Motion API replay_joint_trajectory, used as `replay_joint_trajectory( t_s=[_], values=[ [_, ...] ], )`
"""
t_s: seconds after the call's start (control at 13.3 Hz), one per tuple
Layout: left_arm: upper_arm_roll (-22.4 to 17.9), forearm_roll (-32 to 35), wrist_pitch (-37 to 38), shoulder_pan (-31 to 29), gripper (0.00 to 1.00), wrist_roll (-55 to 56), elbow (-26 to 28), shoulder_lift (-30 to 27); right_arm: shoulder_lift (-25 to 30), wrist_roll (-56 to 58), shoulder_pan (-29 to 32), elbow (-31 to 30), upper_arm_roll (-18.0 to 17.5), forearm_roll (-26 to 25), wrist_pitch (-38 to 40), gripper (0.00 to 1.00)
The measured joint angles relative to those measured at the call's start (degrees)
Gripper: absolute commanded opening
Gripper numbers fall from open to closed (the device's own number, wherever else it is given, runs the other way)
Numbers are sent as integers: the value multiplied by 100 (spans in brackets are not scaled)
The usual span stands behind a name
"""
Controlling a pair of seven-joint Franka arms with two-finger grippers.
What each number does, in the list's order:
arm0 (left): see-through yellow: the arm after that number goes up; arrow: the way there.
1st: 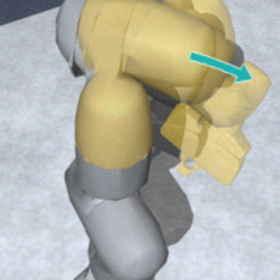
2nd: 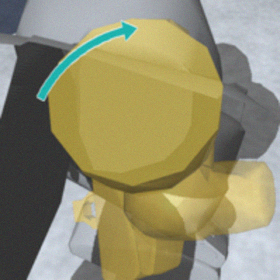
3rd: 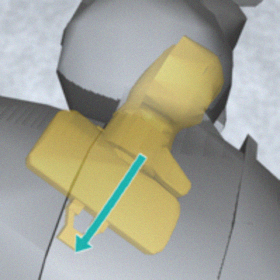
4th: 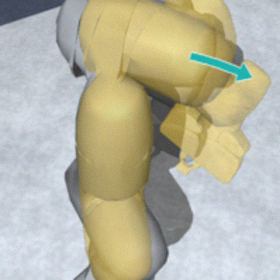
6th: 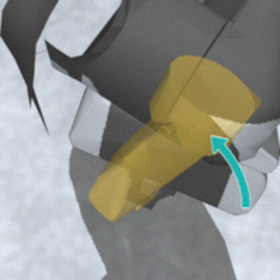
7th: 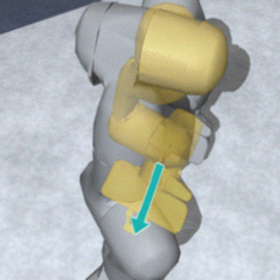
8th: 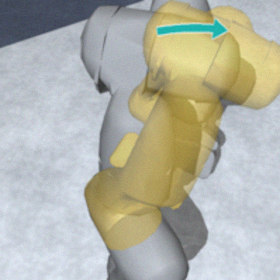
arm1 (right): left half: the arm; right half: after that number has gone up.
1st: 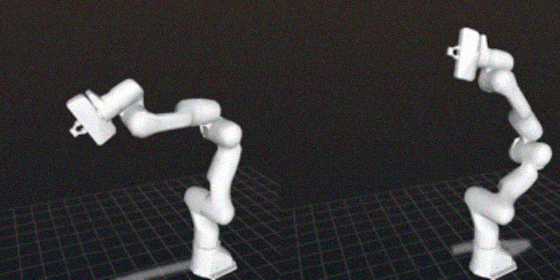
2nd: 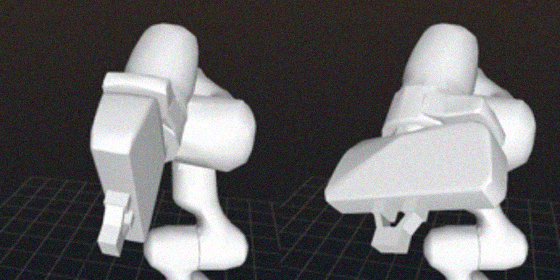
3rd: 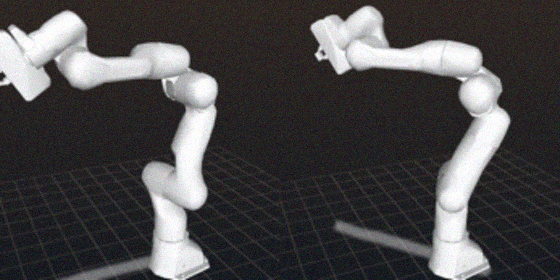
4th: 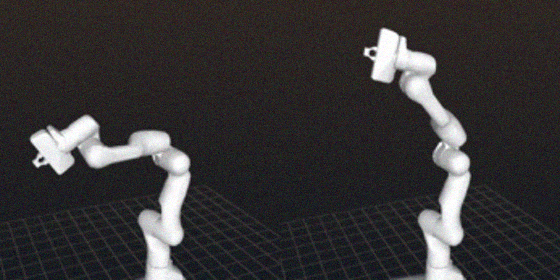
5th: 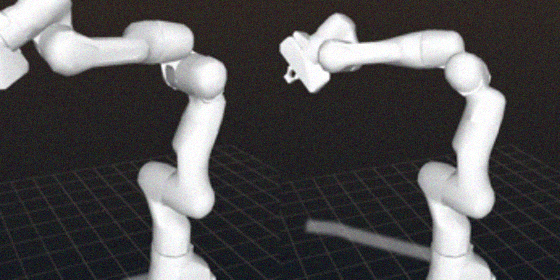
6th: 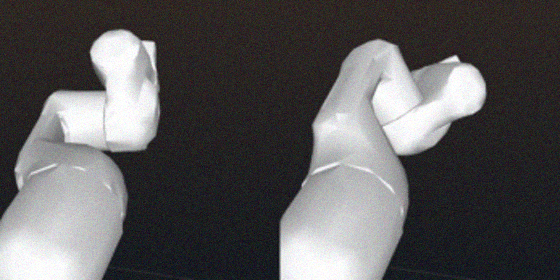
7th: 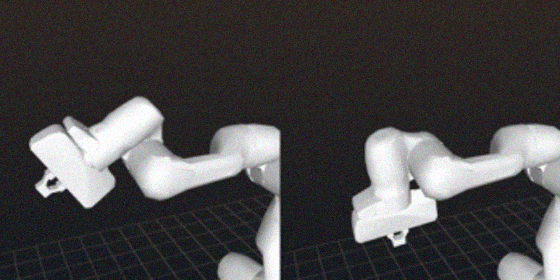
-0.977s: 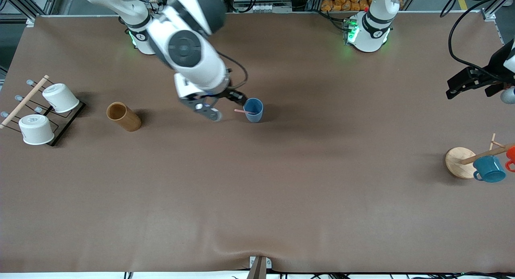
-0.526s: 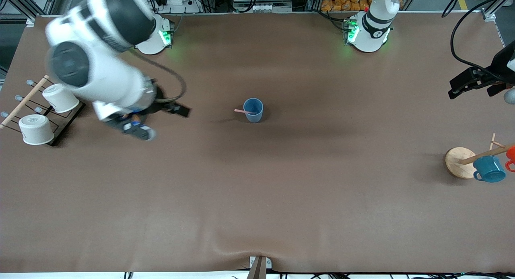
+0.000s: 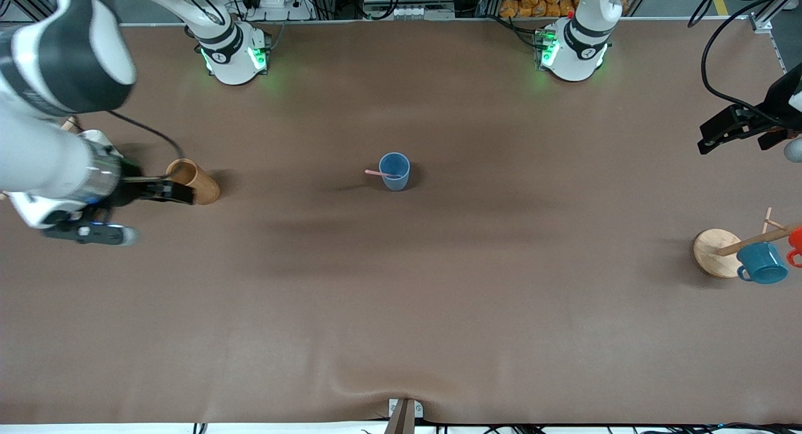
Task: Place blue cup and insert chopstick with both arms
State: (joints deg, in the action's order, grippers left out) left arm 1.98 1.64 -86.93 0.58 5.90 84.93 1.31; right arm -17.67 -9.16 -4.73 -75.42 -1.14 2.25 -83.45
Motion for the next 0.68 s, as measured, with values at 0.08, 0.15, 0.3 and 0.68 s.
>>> replay_joint_trajectory(
  t_s=[0.08,0.15,0.3,0.68],
  values=[
    [-1,0,-1,-1,100,0,0,0,36,373,7,0,194,-4,7,100],
    [-2,0,-1,-2,100,0,0,0,65,671,41,0,362,-6,10,100],
    [-3,0,-2,-5,100,0,-3,-1,133,1112,285,4,463,-7,10,100],
    [9,0,4,-5,100,0,8,-47,1112,1704,702,-452,465,-3,237,100]
  ],
)
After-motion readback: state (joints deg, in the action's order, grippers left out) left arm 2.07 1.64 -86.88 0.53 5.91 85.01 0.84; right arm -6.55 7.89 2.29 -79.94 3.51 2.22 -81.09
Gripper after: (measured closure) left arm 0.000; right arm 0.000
